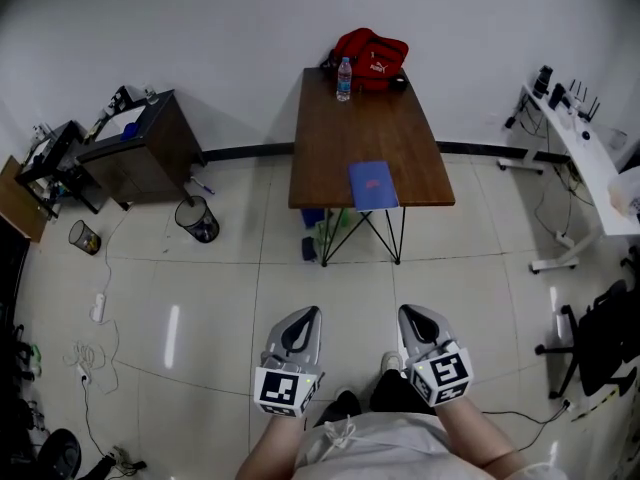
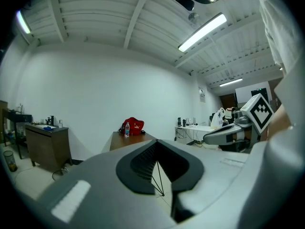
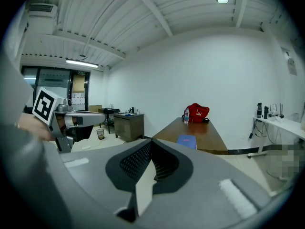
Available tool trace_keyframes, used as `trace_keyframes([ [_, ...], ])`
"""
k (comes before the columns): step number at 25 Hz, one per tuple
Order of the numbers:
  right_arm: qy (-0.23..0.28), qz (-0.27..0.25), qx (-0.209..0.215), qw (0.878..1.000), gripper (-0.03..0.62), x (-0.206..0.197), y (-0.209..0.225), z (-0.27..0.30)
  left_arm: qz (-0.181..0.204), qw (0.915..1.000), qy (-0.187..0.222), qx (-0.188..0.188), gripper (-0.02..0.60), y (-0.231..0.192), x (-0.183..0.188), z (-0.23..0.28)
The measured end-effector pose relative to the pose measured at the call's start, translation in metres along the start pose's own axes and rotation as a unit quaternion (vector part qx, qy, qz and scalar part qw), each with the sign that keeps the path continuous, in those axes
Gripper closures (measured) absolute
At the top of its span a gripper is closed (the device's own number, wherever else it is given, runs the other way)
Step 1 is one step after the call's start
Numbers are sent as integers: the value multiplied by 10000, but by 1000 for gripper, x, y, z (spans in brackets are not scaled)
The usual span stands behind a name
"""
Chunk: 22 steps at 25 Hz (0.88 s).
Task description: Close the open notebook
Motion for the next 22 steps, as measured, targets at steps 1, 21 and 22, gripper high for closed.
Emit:
trace_keyframes([
  [1, 21, -20, -13, 10000, 587, 1, 3, -2, -17, 10000, 34, -13, 575, 3, 3, 3],
  [21, 232, -169, 248, 9993, 588, 15, 87, -19, -82, 9998, 143, 121, 575, 62, 52, 55],
  [22, 235, -172, 249, 9993, 588, 15, 89, -19, -81, 9998, 133, 125, 575, 63, 52, 57],
])
Point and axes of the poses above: the fingertips, and each gripper's own axes: z forward along the fingers, y to its right, x out of its top, the point moved 10 cm from there along -z, backward along the fingers, and after that the axes turned 15 degrees about -y, right-handed, at the moved point
